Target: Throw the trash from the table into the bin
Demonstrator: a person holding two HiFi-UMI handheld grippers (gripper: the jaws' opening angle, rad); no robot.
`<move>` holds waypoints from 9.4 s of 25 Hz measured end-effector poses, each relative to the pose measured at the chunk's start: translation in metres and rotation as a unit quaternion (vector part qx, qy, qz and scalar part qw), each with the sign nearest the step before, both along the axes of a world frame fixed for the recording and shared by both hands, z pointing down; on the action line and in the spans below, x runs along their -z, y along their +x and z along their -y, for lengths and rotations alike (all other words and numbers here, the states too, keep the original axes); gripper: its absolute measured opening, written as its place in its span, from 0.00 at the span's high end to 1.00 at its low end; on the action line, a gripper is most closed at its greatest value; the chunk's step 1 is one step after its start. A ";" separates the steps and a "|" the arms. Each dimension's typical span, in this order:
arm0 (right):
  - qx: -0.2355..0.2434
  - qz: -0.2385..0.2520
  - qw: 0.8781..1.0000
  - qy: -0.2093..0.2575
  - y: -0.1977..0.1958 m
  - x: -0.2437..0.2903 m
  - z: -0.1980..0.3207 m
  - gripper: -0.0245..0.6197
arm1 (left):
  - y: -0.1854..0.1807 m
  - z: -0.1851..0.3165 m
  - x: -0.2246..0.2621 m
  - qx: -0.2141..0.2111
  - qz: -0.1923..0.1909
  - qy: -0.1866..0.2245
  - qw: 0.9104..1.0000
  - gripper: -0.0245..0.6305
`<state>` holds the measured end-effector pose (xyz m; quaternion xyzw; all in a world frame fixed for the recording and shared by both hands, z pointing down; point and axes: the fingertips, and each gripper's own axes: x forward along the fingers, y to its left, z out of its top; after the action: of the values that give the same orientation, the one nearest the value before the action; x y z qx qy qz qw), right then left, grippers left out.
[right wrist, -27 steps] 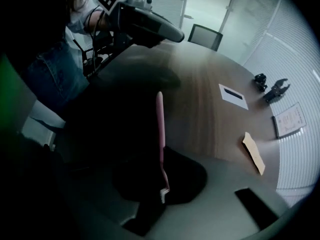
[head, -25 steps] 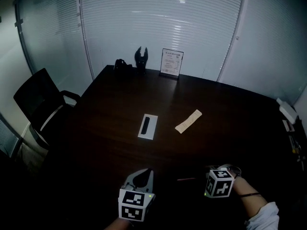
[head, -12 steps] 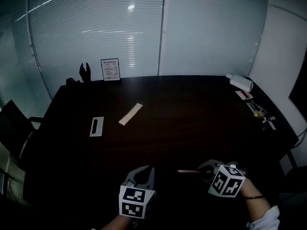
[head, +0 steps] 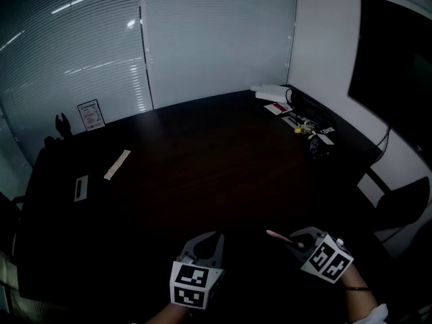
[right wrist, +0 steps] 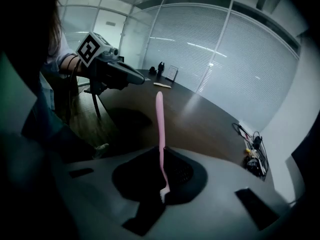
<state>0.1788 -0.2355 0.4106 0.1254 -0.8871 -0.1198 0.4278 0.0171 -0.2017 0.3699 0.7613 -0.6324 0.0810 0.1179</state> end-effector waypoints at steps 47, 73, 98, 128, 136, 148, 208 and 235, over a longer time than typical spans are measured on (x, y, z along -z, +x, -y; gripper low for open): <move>-0.195 0.262 0.944 -0.049 0.032 -0.051 -0.034 0.79 | 0.075 -0.041 -0.051 -0.064 0.010 0.049 0.997 0.96; 0.017 0.288 0.952 -0.103 -0.198 0.070 -0.134 0.95 | -0.152 -0.182 0.039 0.230 0.027 0.062 0.971 0.96; 0.082 0.244 0.965 -0.048 -0.450 0.106 -0.045 0.95 | -0.394 -0.127 0.044 0.245 0.030 0.055 0.968 0.96; 0.498 -0.208 0.842 0.015 -0.796 -0.110 0.102 0.57 | -0.644 -0.014 -0.048 0.359 0.005 -0.038 0.933 0.96; 0.533 -0.288 0.796 -0.019 -0.815 -0.148 0.108 0.51 | -0.660 -0.011 -0.068 0.374 0.012 -0.053 0.926 0.96; 0.455 -0.252 0.853 -0.045 -0.808 -0.129 0.117 0.95 | -0.645 -0.023 -0.043 0.379 0.019 -0.049 0.924 0.96; -0.231 0.110 0.946 -0.199 0.094 -0.272 -0.067 0.95 | 0.107 -0.104 -0.159 -0.028 -0.005 -0.021 0.999 0.96; -0.299 0.136 0.913 -0.241 0.093 -0.363 -0.025 0.62 | 0.094 -0.084 -0.224 -0.024 -0.011 -0.033 0.999 0.96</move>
<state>0.2723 -0.2104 0.7734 0.2936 -0.8596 0.2493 0.3357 0.1110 -0.1173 0.5941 0.7729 -0.6095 0.0959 0.1481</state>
